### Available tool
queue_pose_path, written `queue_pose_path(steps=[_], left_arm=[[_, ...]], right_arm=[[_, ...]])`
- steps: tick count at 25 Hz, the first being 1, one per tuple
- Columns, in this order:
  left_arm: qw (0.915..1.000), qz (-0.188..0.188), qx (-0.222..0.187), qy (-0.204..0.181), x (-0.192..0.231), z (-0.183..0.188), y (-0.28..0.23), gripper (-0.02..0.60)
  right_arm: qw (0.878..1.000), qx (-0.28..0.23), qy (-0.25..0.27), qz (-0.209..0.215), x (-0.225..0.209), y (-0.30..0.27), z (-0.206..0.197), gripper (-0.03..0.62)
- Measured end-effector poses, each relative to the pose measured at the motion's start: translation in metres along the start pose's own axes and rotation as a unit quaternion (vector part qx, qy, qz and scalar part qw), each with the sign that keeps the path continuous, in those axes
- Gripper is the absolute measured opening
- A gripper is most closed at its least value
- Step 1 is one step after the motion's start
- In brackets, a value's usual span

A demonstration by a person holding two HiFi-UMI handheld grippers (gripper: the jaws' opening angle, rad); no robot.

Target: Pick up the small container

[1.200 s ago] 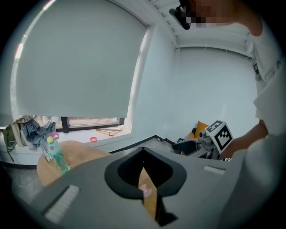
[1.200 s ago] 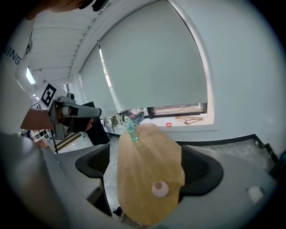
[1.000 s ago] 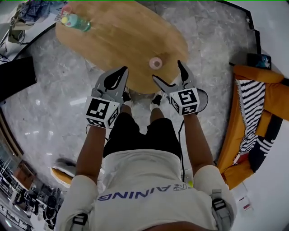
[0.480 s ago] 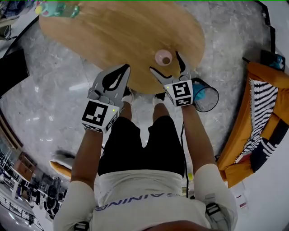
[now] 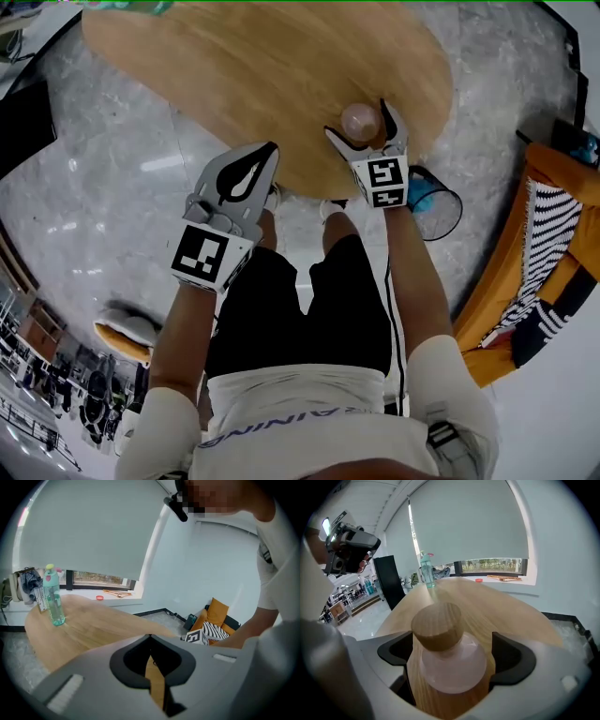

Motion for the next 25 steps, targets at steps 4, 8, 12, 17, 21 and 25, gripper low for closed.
queue_pose_path(steps=[4, 8, 12, 17, 21, 25], left_arm=[[1.0, 0.003, 0.002, 0.009, 0.005, -0.007, 0.001, 0.002], [0.9999, 0.004, 0.004, 0.015, 0.009, -0.007, 0.002, 0.002], [0.9998, 0.006, -0.001, 0.018, 0.011, -0.006, 0.003, 0.002], [0.9996, 0.008, -0.001, 0.028, 0.017, -0.011, 0.003, 0.002], [0.9996, 0.006, -0.001, 0.027, 0.017, -0.013, 0.001, 0.002], [0.9994, 0.001, 0.019, 0.028, 0.014, -0.018, -0.003, 0.002]], right_arm=[[1.0, 0.009, 0.005, 0.005, -0.002, -0.01, -0.004, 0.543], [1.0, 0.008, 0.011, 0.001, -0.005, -0.017, -0.002, 0.537], [1.0, 0.006, 0.011, -0.003, -0.005, -0.017, 0.002, 0.525], [1.0, 0.017, 0.017, -0.004, -0.002, -0.019, -0.003, 0.515], [0.999, 0.019, 0.026, -0.006, 0.0, -0.019, -0.002, 0.511], [1.0, 0.017, 0.025, -0.004, 0.001, -0.019, -0.001, 0.494]])
Point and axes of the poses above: the fingertips, and each gripper's own axes: y backward along the fingers, x to its left, z out of its top, the point moved 2 cm from there along y, backward along the fingers, and after that the axes turned 12 degrees about x, right-handed, at the moved point
